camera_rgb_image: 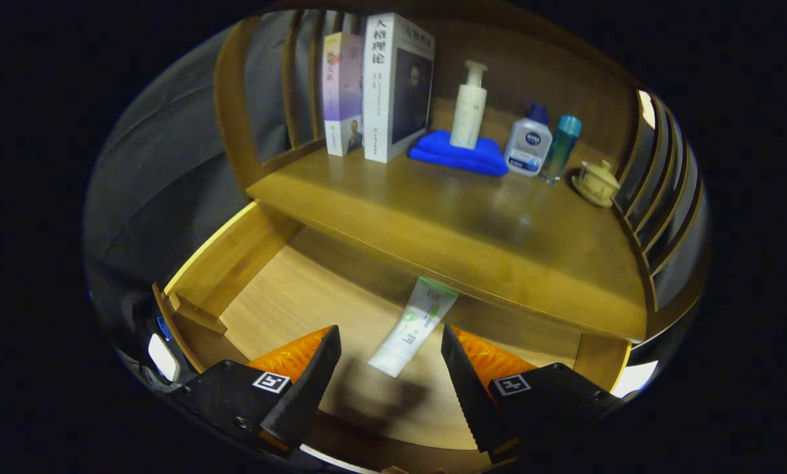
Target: Pull open the drawer, take out the items inside it, and place them on the countertop above the cabinet.
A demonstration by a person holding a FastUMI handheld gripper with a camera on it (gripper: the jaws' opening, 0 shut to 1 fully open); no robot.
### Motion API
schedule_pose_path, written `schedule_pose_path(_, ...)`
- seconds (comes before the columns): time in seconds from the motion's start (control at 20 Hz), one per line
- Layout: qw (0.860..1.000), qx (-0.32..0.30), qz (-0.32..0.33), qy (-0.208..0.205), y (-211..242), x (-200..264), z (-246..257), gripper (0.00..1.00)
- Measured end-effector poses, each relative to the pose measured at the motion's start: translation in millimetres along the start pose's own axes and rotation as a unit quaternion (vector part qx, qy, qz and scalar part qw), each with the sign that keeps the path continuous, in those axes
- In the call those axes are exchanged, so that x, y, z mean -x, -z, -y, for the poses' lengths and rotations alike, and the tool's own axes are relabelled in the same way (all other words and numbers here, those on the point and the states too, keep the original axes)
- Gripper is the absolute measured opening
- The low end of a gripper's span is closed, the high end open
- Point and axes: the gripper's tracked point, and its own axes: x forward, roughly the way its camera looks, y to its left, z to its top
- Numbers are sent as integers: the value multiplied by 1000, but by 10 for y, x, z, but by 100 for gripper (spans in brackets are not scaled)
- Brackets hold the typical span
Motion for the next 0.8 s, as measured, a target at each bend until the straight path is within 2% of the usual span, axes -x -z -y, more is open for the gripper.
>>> schedule_pose_path(0.25, 997, -35, -71, -22, 147, -274, -12, 94)
schedule_pose_path(0.35, 993, -67, -93, -40, 156, -379, -37, 92)
schedule_pose_path(0.45, 990, -92, -102, -35, 125, -500, 23, 92)
schedule_pose_path(0.65, 990, -70, -121, -12, 186, -674, 104, 94)
schedule_pose_path(0.8, 989, -54, -135, -5, 235, -749, 86, 83)
